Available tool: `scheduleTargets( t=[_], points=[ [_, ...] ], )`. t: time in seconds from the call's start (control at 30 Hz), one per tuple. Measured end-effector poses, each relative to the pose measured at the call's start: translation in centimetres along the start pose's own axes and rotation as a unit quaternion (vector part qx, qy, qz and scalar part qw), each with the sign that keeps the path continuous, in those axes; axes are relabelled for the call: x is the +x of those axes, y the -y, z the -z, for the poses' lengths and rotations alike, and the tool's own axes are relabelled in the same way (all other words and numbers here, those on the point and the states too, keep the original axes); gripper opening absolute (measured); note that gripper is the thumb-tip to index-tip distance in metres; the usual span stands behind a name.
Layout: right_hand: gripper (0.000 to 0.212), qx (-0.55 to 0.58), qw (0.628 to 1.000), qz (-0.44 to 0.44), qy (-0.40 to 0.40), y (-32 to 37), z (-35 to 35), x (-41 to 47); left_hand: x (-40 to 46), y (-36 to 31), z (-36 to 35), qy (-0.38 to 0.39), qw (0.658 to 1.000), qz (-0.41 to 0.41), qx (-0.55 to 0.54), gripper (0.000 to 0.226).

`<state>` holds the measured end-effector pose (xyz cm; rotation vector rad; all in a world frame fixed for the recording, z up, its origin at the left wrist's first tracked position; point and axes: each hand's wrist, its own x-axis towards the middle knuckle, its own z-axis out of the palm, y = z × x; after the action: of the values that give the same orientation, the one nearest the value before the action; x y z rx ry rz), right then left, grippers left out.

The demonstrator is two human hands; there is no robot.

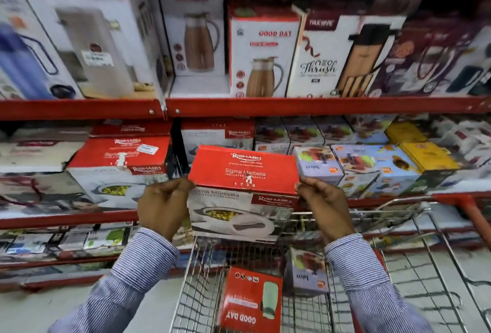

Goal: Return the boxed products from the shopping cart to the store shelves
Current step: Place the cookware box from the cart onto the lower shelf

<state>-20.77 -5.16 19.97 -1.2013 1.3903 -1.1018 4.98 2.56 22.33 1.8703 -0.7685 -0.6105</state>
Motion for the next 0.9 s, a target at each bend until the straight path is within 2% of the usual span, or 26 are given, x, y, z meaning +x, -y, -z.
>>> scheduleTargets(
  t=[0.1, 0.23, 0.37, 0.67, 0.9],
  points=[
    [0.032, -0.021, 0.999, 0.026, 0.011, 1.2, -1.5, 1.1, 1.7, 0.1, 0.6, -0.021, 0.999, 0.008, -0.027, 0.018],
    [0.031, -0.056, 0.998, 0.028, 0.023, 1.3, -3.4, 3.1, 3.2, 0.6, 0.8, -0.028, 0.997, 0.025, -0.072, 0.037],
    [0.031, -0.086, 0.995, 0.026, 0.030, 0.4, -5.3, 5.6, 4.6, 1.3, 0.3, -0.012, 0.996, 0.032, -0.081, 0.025],
    [0.032, -0.144, 0.988, 0.003, 0.061, -3.0, -8.2, 9.1, 6.3, 3.8, -1.4, -0.015, 1.000, 0.022, -0.010, 0.031],
    [0.036, -0.208, 0.975, 0.022, 0.078, -0.9, -9.5, 9.2, 7.1, 4.2, -1.2, -0.052, 0.998, 0.017, -0.007, 0.028]
  ],
)
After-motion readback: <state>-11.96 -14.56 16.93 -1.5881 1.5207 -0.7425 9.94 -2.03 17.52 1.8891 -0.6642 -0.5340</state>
